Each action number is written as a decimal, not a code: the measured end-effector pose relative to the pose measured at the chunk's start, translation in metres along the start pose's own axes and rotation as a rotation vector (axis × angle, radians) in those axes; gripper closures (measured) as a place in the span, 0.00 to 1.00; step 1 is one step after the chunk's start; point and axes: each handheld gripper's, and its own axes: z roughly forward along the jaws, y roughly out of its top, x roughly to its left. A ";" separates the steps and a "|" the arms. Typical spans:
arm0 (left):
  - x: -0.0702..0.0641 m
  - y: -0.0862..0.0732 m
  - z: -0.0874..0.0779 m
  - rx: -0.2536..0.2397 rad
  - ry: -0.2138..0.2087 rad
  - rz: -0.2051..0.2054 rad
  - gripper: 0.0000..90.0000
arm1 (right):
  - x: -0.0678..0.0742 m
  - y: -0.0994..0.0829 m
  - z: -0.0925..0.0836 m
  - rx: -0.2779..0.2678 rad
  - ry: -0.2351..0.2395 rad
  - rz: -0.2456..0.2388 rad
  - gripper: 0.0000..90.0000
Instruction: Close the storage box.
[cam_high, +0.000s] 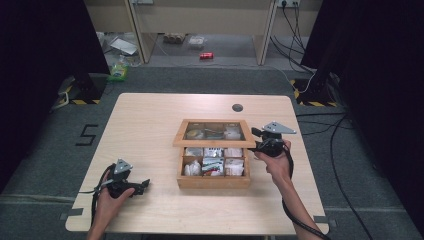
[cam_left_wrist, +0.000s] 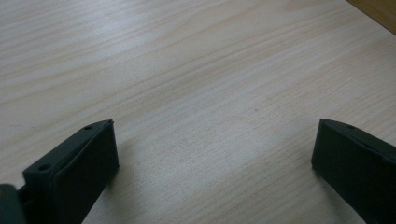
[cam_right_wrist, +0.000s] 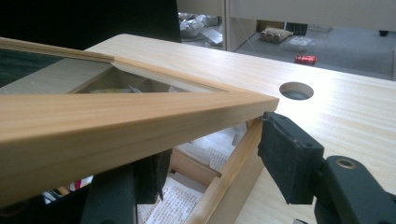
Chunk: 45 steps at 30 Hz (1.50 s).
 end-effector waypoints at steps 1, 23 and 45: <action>0.000 0.000 0.000 0.000 0.000 0.000 0.00 | 0.000 0.000 0.000 0.002 0.001 0.002 0.49; 0.000 -0.001 -0.001 -0.001 0.002 -0.002 0.00 | -0.005 -0.007 0.001 0.046 -0.006 0.030 0.46; -0.001 -0.001 -0.001 -0.001 0.002 -0.001 0.00 | -0.013 -0.014 0.002 0.062 -0.019 0.051 0.48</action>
